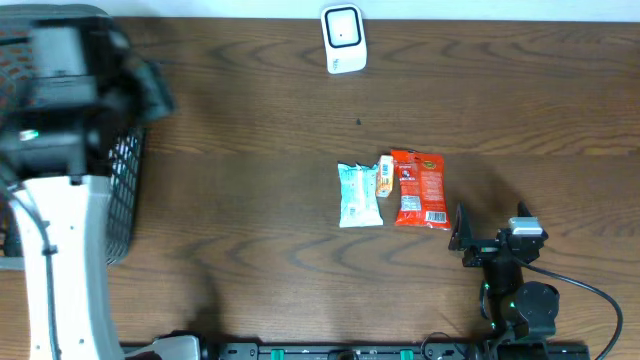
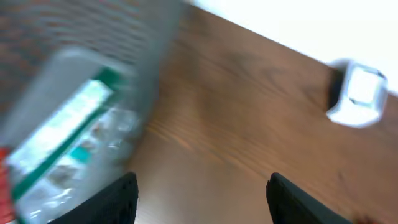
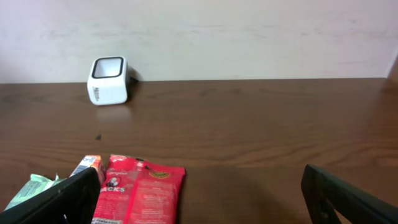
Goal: Scan the item barcode
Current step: 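Grasp the red stick snack in the basket with the left gripper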
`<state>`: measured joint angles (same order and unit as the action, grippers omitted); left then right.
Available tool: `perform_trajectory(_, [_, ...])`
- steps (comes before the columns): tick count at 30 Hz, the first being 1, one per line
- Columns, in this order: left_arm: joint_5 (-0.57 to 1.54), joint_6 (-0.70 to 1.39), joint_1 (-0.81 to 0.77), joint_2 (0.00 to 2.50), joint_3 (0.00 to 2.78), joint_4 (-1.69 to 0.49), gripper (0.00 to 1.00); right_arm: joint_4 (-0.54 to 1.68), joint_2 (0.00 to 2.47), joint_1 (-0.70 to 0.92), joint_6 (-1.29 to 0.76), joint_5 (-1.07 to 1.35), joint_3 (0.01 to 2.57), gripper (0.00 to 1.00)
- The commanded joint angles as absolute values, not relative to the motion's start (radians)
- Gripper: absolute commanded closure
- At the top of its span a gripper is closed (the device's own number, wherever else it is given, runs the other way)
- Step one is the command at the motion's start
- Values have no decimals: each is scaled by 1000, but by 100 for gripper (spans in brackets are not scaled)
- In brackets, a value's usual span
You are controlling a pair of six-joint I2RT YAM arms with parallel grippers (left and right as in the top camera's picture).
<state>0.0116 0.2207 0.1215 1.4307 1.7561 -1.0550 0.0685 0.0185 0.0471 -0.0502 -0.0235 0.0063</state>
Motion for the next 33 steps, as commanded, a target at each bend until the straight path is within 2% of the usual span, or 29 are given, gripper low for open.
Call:
perform_trajectory(1, [-1,192,284,1438,1769,-1082,33,72,14,42,-67,-33,6,1])
perform_trajectory(6, [-14,220,535,1484,1733,-1106,32,72,14,42,-67,-33,6,1])
perform_trajectory(14, [-121,309,741,1565,1595,-1075,32,72,14,42,-66,-33,6,1])
perform_trajectory(18, [-125,308,786,1612,1510,-1022,31,72,14,42,-67,-33,6,1])
perform_trajectory(20, [-161,304,808,1651,1468,-989,28,72,14,42,-67,-33,6,1])
perform_trajectory(33, [-168,255,810,1868,1396,-859,27,72,14,42,-67,-33,6,1])
